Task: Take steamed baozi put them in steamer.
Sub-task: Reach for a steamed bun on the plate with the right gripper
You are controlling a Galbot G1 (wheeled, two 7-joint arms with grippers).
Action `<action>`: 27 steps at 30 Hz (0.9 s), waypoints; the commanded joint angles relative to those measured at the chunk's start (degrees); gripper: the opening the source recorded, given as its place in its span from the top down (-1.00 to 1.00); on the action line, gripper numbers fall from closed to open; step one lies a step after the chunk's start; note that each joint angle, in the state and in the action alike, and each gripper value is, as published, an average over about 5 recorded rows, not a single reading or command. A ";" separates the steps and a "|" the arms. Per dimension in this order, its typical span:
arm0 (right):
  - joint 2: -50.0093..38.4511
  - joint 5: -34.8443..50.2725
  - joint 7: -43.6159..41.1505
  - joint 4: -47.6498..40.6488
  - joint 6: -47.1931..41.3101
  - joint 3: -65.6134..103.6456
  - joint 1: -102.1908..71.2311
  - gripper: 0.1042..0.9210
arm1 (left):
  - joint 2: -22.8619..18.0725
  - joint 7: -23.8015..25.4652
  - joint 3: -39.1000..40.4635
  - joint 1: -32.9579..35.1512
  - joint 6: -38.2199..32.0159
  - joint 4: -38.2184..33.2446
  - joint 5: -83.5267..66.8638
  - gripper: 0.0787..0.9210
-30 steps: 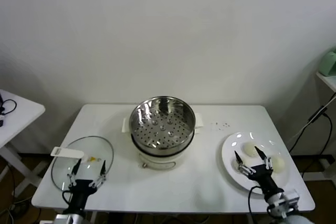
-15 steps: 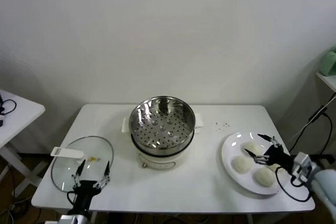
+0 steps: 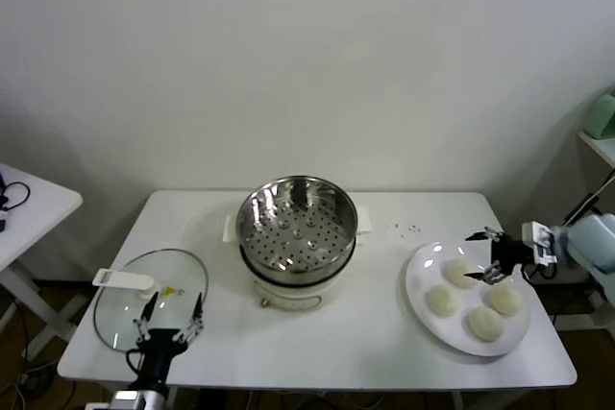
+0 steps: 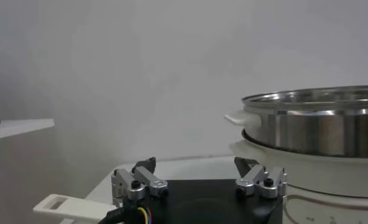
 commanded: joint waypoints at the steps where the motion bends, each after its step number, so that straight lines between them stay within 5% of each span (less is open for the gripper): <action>1: 6.90 -6.12 -7.67 -14.64 2.49 -31.25 26.44 -0.76 | -0.06 -0.12 -0.09 -0.18 0.37 -0.30 -0.26 -0.77; 27: 13.12 -10.71 -3.82 -17.59 2.30 -25.39 15.81 -0.76 | 0.06 -0.85 -0.17 -1.50 1.96 -0.40 0.00 -0.77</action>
